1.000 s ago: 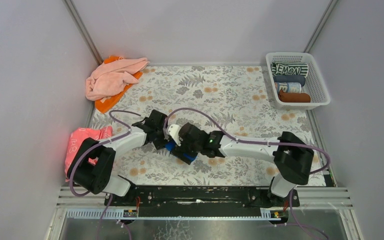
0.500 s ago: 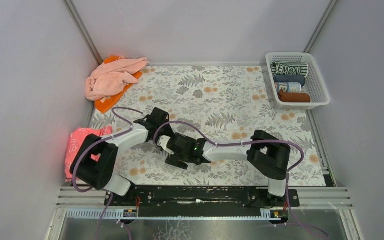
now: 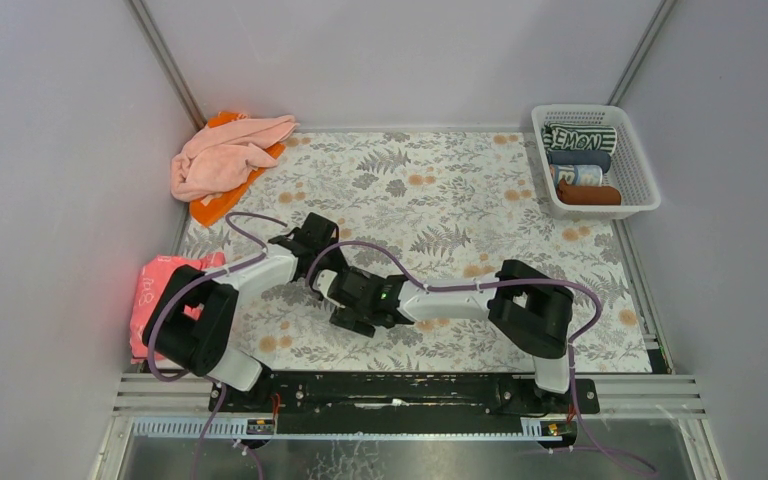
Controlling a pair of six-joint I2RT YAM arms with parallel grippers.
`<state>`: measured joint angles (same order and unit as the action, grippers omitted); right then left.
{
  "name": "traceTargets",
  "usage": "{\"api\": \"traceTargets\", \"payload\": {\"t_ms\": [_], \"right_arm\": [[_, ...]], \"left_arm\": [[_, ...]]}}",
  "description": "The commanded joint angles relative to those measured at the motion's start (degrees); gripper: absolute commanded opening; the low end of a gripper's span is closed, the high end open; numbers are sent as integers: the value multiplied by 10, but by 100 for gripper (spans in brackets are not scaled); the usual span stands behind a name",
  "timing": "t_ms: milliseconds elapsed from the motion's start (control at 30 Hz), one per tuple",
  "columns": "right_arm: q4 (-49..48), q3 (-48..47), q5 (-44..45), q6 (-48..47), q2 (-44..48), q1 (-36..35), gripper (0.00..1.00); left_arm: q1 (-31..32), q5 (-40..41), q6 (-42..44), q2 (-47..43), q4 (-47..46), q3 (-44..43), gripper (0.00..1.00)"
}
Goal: Roll the towels
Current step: Roll the towel at the center of the board, then pick up the towel at the center of the board.
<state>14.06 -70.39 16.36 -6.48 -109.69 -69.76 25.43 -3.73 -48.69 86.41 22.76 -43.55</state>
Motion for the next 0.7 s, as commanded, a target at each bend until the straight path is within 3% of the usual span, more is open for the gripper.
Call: {"api": "traceTargets", "payload": {"t_ms": [0,400,667], "right_arm": [[35,-33,32,11,-22,-1,83],[70,2,-54,64,-40,14,52],[8,95,-191,134,14,65,46]], "left_arm": [[15,10,18,22,44,0,53],[15,6,15,13,44,-19,63],[15,20,-15,-46,42,-16,81]]}}
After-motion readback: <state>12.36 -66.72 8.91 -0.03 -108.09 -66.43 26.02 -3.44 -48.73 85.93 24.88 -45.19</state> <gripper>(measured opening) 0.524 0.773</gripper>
